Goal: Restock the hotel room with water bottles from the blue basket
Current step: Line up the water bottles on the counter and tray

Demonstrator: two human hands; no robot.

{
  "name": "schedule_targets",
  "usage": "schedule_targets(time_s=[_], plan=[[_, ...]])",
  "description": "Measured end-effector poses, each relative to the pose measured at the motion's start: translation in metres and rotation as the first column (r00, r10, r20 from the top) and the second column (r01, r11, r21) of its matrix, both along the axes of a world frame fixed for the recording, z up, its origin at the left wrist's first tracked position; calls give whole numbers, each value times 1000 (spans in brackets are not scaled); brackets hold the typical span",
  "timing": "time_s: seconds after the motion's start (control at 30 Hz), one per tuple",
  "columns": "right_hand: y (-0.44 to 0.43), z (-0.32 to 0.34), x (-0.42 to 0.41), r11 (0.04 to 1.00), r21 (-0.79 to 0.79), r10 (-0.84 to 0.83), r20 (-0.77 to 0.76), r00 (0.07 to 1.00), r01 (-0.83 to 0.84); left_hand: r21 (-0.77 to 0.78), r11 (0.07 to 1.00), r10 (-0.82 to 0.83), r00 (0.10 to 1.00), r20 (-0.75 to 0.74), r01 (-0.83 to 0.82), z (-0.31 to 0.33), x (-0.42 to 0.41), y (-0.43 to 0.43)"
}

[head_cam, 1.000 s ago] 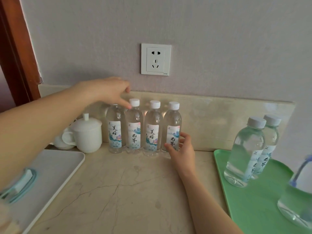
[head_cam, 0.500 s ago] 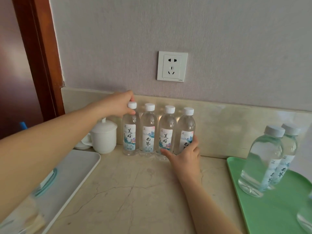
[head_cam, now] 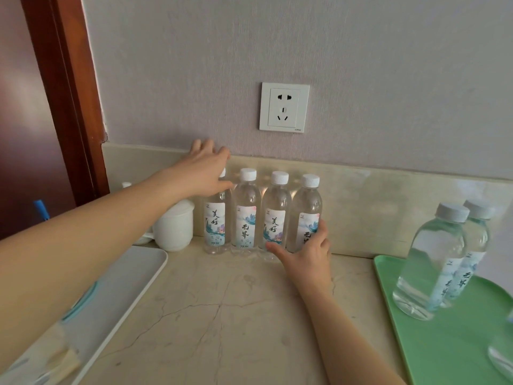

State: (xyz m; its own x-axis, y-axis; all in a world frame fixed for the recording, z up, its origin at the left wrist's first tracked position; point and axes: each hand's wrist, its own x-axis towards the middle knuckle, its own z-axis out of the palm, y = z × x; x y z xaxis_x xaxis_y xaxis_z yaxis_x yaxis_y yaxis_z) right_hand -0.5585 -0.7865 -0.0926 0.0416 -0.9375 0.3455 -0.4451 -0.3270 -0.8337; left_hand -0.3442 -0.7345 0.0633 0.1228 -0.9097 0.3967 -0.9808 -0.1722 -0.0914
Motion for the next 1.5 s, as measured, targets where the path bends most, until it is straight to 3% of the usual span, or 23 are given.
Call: schedule_targets(time_s=[0.1, 0.2, 0.93, 1.17, 1.4, 1.5], plan=[[-3, -1, -6, 1000, 12, 9, 16, 1000, -9, -115, 982, -142, 989, 50, 146, 8, -15, 0], [-10, -3, -14, 999, 36, 13, 18, 1000, -14, -82, 962, -260, 965, 21, 261, 12, -29, -1], [-18, -10, -17, 1000, 8, 16, 2, 1000, -16, -12, 946, -324, 946, 35, 324, 11, -23, -12], [-11, 0, -19, 999, 33, 1, 89, 996, -4, -61, 928, -364, 930, 53, 367, 12, -42, -4], [15, 56, -48, 978, -158, -111, 151, 982, 134, -279, 801, -530, 844, 83, 530, 17, -104, -5], [31, 92, -73, 943, -277, -139, 181, 974, 186, -286, 747, -601, 794, 98, 600, 10, -140, -11]])
